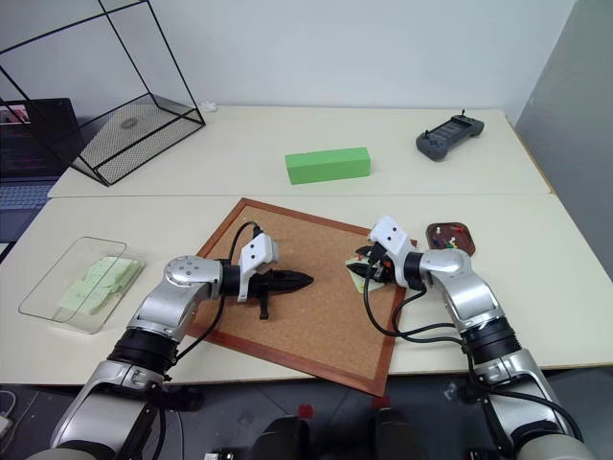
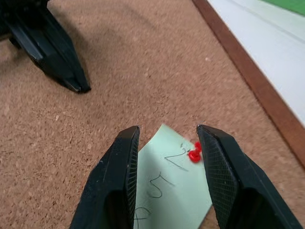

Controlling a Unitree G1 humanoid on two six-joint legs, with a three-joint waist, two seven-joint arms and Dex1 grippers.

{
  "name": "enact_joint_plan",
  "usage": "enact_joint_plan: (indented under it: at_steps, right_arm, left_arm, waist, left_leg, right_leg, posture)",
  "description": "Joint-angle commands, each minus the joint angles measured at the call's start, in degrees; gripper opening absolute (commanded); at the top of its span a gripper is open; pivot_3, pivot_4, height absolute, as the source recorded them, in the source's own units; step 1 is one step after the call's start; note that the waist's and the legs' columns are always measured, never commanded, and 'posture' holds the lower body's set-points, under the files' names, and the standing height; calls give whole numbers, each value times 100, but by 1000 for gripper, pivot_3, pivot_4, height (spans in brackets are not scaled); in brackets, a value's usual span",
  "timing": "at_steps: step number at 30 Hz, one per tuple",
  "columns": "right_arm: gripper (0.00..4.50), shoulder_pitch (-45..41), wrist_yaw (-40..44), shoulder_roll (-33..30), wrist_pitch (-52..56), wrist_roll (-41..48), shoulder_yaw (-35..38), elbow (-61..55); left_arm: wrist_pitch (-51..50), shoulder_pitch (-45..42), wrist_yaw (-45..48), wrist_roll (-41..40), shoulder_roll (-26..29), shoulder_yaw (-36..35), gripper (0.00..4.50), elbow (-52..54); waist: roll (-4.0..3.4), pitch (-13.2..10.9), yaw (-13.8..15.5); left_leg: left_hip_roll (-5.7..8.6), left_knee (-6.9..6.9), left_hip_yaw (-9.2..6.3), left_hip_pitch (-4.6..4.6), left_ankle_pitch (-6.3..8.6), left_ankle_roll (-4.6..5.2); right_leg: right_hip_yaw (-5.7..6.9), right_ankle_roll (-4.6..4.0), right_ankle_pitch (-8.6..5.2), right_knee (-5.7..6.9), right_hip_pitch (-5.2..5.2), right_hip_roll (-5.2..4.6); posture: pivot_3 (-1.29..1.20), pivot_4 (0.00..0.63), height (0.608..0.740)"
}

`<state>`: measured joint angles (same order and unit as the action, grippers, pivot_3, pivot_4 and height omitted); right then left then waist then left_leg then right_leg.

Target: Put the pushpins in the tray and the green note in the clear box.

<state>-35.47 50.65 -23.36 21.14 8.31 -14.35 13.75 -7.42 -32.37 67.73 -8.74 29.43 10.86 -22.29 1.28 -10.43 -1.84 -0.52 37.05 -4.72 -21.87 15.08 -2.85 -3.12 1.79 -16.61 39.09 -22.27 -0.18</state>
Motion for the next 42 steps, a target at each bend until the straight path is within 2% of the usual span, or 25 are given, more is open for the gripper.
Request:
enact_joint_plan:
  at_steps: [1,21,33,42]
  right_arm:
    - [2022,-217,13,99,-173,-33,82,202]
    - [2022,-453,11,207,-312,34,289,734]
    - [62,-425,28,273,-299,33,384,715]
    - [62,-429,94,298,-194,216,514,574]
  left_arm:
    - [-58,26,-12,101,7,79,0,55]
    - [-4,-13,3,112,-11,94,0,10]
    - [28,-37,22,133,-30,102,0,-5]
    - [34,-71,9,154,-53,98,0,-33]
  waist:
    - [0,0,-1]
    - [0,0,-1]
    - [0,0,-1]
    - [0,0,-1]
  left_leg:
    - [0,0,0,0,0,0]
    - [-1,0,-3,0,0,0]
    - [-1,-1,-3,-1,0,0]
    - [-1,-1,-5,-2,0,0]
  right_leg:
    - [0,0,0,0,0,0]
    - [4,0,0,0,0,0]
    - [4,0,0,0,0,0]
    - [6,0,0,0,-1,-1]
  posture:
    - [0,150,740]
    - [0,150,740]
    - [0,150,740]
    - [0,150,740]
